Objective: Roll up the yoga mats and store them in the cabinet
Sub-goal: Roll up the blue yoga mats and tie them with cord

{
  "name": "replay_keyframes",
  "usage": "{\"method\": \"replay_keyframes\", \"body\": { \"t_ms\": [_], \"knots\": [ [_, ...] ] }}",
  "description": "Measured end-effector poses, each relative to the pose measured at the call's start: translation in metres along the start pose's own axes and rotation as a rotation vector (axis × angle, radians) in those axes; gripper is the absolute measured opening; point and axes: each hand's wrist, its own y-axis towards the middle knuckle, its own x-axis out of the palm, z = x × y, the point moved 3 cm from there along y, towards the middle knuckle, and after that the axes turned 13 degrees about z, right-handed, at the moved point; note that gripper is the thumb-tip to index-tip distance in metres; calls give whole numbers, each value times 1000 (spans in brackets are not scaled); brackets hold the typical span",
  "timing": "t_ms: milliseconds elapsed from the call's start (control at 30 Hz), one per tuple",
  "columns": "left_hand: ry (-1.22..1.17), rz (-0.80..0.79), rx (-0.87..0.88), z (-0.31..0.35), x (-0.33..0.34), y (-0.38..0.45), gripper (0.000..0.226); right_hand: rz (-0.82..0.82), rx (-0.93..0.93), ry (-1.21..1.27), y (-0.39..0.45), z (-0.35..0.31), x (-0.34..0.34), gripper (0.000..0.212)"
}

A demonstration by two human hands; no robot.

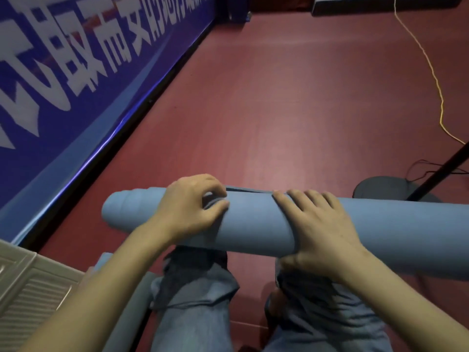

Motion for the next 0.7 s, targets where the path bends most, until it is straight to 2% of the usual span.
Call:
{"method": "replay_keyframes", "body": {
  "t_ms": [33,67,100,133,200,233,267,367,433,500,633,700],
  "knots": [
    [-7,141,-1,4,4,-15,9,-25,-8,-13,9,2,1,127],
    [-47,237,-78,8,9,-32,8,-46,-12,-23,18,4,2,122],
    [-136,266,-255,9,16,-53,13,-59,-5,-22,25,6,4,116],
    [-275,213,-511,9,27,-74,22,-62,8,-11,31,7,5,109],
    [-569,-100,-1027,18,49,-107,35,-72,36,24,41,10,7,97],
    [-676,-238,-1180,20,55,-113,38,-75,42,46,44,9,6,94],
    [-773,-288,-1288,16,57,-109,42,-69,40,68,45,8,5,92],
    [-1066,-165,-1526,-6,53,-84,75,17,19,110,42,4,-6,89],
    [-1178,-73,-1551,-12,53,-75,110,110,87,185,37,3,-18,83],
    [-1253,44,-1497,-16,57,-71,128,175,173,267,34,2,-28,76],
    [-1621,265,-1402,-25,66,-61,105,195,198,273,26,-4,-31,70],
    [-1623,269,-1327,-26,67,-53,102,219,210,309,18,2,-33,70]
  ]
}}
